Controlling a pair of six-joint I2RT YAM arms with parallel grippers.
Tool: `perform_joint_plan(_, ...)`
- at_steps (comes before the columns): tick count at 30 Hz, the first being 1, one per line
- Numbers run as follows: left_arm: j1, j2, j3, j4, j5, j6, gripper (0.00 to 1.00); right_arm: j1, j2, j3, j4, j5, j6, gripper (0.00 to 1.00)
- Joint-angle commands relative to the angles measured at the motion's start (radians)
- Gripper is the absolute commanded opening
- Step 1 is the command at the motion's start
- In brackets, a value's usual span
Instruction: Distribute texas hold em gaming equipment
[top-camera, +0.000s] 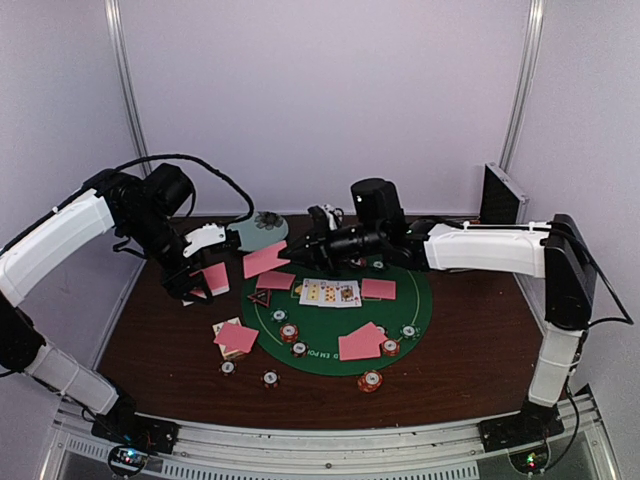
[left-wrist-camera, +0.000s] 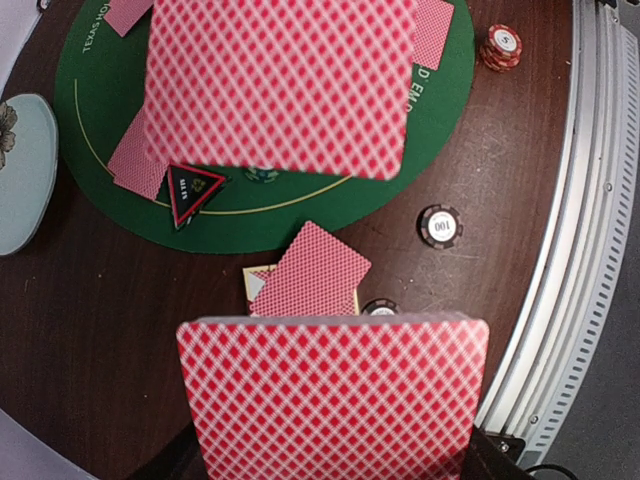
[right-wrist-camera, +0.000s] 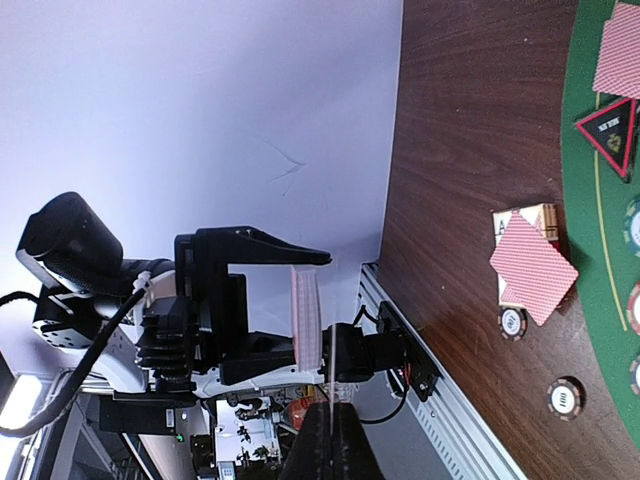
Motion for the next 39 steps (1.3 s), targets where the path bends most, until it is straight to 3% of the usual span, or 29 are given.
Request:
perform_joint_plan(1,-0.001,-0.026,0.000,0.007,-0.011,0.016,0.00,-0.060,-0.094,-0.091,-0.010,-0.019,-0.057,0.00)
perform_joint_plan(11,-0.001,-0.011,-0.008,0.010,-0.019,0.015,0.00,-0.332,-0.180,-0.386,-0.048,-0.034,-0.189,0.00)
perform_joint_plan(18,-0.001,-0.010,-0.011,0.013,-0.018,0.013,0.00,-0.470,-0.119,-0.445,-0.080,-0.035,-0.278,0.00)
perform_joint_plan(39,0.017,-0.011,-0.061,0.042,-0.039,0.013,0.00,-0.524,0.036,-0.420,-0.175,0.006,-0.395,0.00)
